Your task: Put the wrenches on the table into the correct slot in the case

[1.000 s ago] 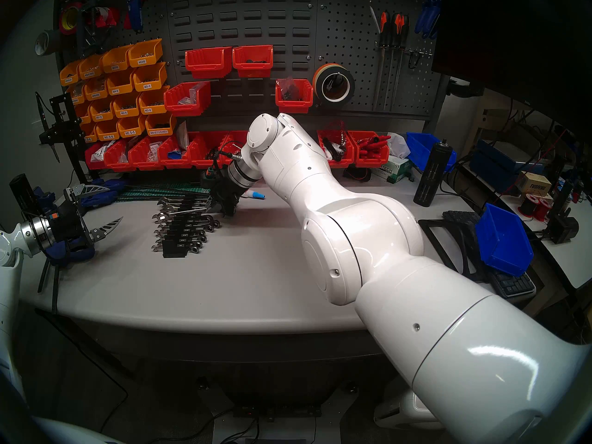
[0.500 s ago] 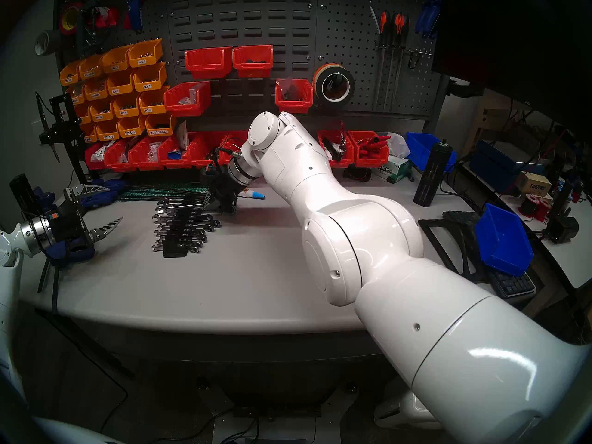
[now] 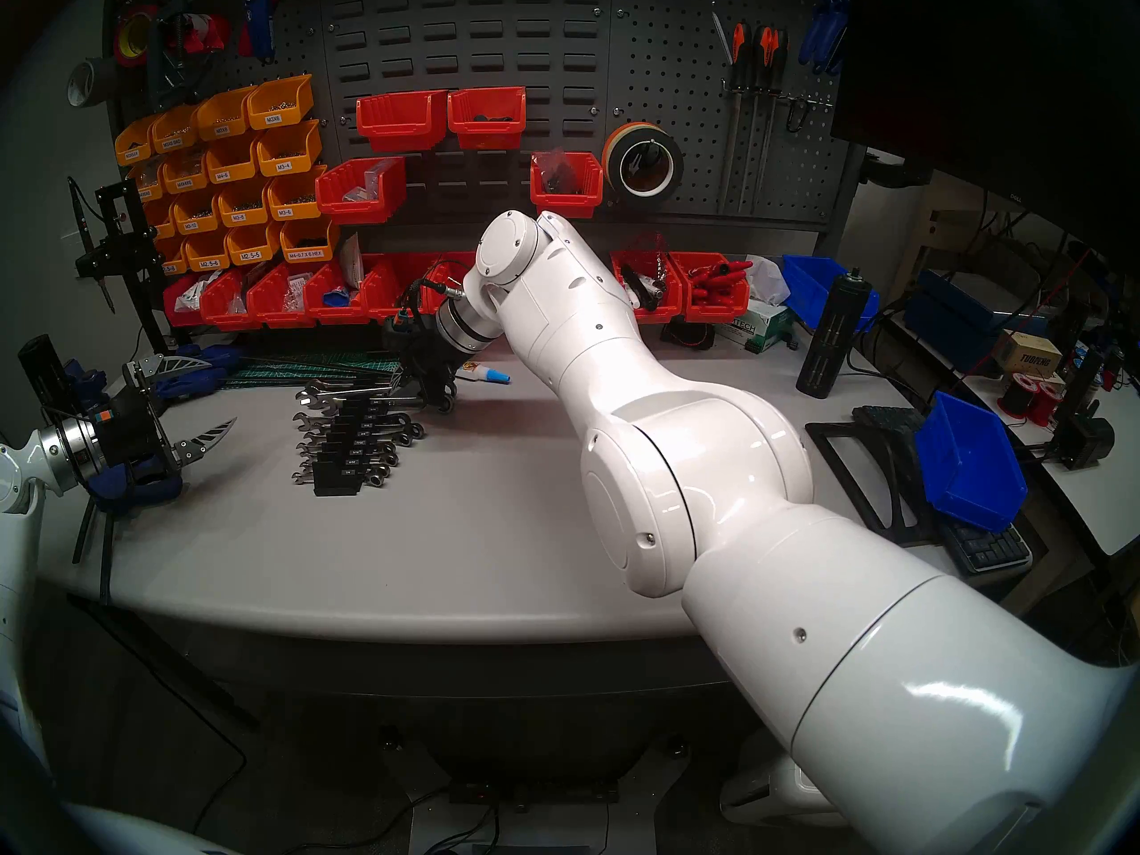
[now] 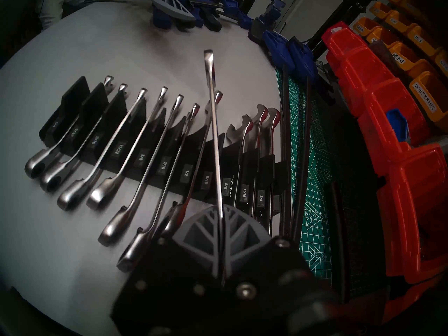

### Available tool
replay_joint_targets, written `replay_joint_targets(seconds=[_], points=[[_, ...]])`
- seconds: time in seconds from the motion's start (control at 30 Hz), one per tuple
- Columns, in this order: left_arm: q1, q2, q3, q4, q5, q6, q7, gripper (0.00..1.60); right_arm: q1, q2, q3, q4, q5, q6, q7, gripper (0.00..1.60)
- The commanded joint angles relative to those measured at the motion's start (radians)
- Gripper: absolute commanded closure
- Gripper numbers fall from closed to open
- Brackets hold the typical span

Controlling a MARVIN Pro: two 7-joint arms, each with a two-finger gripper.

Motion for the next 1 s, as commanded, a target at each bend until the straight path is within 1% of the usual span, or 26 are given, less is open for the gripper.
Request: replay_joint_targets(seconds=[0.0, 0.37, 0.97], points=[[-0.021, 0.013, -0.019, -0.013, -0.014, 0.002, 0.006, 0.00, 0.013, 0.001, 0.001, -0.059, -0.002, 0.011, 0.004, 1.60], [-0.021, 0.013, -0.019, -0.013, -0.015, 0.003, 0.006, 0.00, -0.015, 0.006, -0.002, -0.092, -0.010, 0.030, 0.009, 1.60], [-0.021, 0.013, -0.019, -0.013, -0.014, 0.002, 0.006, 0.00, -0.032, 0.005, -0.004, -0.112, -0.019, 0.041, 0.010, 1.60]])
